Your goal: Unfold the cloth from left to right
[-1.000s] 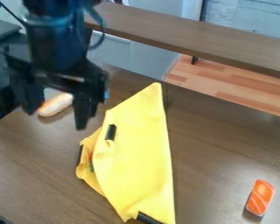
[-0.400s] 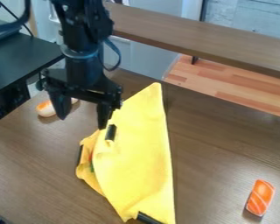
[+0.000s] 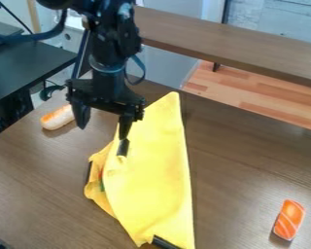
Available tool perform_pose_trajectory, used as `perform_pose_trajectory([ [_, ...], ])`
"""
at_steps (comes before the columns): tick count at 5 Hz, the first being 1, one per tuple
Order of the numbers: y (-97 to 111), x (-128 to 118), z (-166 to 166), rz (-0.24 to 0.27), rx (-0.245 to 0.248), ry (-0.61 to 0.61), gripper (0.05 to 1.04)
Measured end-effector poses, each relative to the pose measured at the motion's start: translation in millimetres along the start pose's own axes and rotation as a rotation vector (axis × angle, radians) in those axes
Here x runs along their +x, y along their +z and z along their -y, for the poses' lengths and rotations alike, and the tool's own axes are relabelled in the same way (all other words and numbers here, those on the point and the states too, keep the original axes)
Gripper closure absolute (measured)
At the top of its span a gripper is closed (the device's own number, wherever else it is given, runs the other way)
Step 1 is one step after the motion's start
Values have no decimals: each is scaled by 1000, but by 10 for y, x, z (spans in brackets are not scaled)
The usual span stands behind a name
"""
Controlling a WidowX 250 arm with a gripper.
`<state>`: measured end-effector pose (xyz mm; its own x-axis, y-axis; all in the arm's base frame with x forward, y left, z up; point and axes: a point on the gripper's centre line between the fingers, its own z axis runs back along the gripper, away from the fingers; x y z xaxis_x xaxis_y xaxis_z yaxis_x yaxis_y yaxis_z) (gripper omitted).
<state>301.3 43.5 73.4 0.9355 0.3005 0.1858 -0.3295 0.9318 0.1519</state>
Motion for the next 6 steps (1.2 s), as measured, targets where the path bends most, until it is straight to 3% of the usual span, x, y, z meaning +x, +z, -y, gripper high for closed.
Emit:
perform_pose_trajectory([
  [1,-204,136,10,11,42,14,85],
  [2,-340,252,12,24,53,32,85],
  [6,-702,371,52,-2,98,96,85],
])
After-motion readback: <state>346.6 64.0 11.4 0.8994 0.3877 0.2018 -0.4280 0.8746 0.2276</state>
